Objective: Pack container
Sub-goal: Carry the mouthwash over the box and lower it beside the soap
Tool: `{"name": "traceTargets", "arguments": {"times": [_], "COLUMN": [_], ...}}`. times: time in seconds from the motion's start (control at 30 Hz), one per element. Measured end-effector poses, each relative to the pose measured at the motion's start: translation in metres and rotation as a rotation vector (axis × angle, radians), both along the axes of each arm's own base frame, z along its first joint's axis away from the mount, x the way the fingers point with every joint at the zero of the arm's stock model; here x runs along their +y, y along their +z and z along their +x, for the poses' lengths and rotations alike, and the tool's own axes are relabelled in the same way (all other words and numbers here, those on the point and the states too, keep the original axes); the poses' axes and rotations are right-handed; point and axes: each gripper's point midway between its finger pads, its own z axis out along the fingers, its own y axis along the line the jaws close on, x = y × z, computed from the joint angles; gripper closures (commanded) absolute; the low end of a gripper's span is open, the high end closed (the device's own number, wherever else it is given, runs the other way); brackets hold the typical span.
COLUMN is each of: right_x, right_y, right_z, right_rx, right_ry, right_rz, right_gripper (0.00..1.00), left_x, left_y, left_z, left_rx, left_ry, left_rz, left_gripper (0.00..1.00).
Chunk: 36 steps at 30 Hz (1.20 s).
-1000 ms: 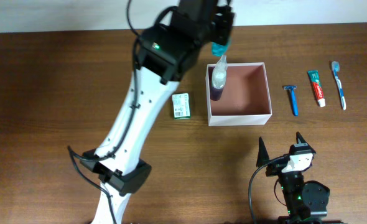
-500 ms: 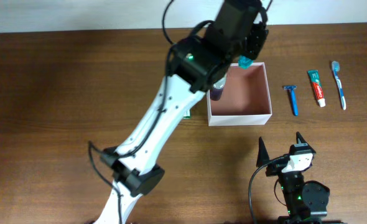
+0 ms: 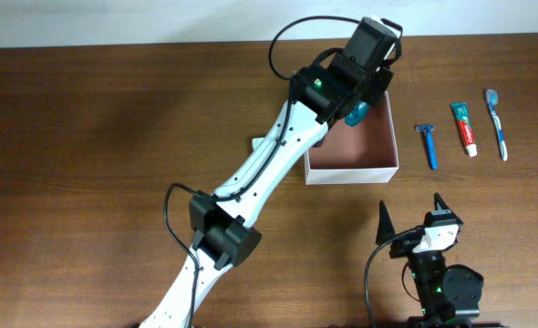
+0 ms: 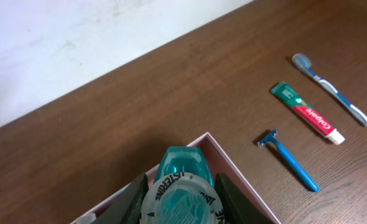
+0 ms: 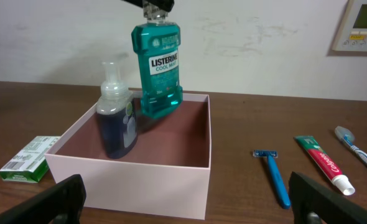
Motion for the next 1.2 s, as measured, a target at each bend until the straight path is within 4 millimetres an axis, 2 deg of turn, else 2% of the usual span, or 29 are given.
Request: {"name": "traceTargets", "arguments": {"times": [0.27, 0.63, 0.9, 0.93, 1.0, 1.2], "right_x": [0.000, 0.000, 0.000, 0.000, 0.000, 0.000], "right_y": [0.000, 0.000, 0.000, 0.000, 0.000, 0.000], "right_z": [0.000, 0.000, 0.000, 0.000, 0.000, 0.000], "right_rx": [0.000, 0.000, 0.000, 0.000, 0.000, 0.000], "right_ry": [0.000, 0.000, 0.000, 0.000, 0.000, 0.000], "right_rz": [-0.001, 0.000, -0.001, 0.000, 0.000, -0.001], "right_gripper": [0.01, 0.01, 0.01, 0.01, 0.01, 0.01], "left_x": [0.008, 0.024, 0.021, 0.022, 0.022, 0.020], "left_y": [-0.014, -0.027, -0.062, -0.063, -0.063, -0.061], "left_z": [-0.004, 0.006, 0.010, 0.010, 0.010, 0.012], "left_rx": [0.040, 0.067, 0.120, 0.121, 0.122, 0.115], "left_ry": [0.012, 0.078, 0.095, 0.095, 0.096, 0.100], "left_rz": [0.050, 0.068, 0.095, 0.097, 0.096, 0.084], "left_gripper": [0.74, 0.74, 0.73, 0.66, 0.61, 0.60]}}
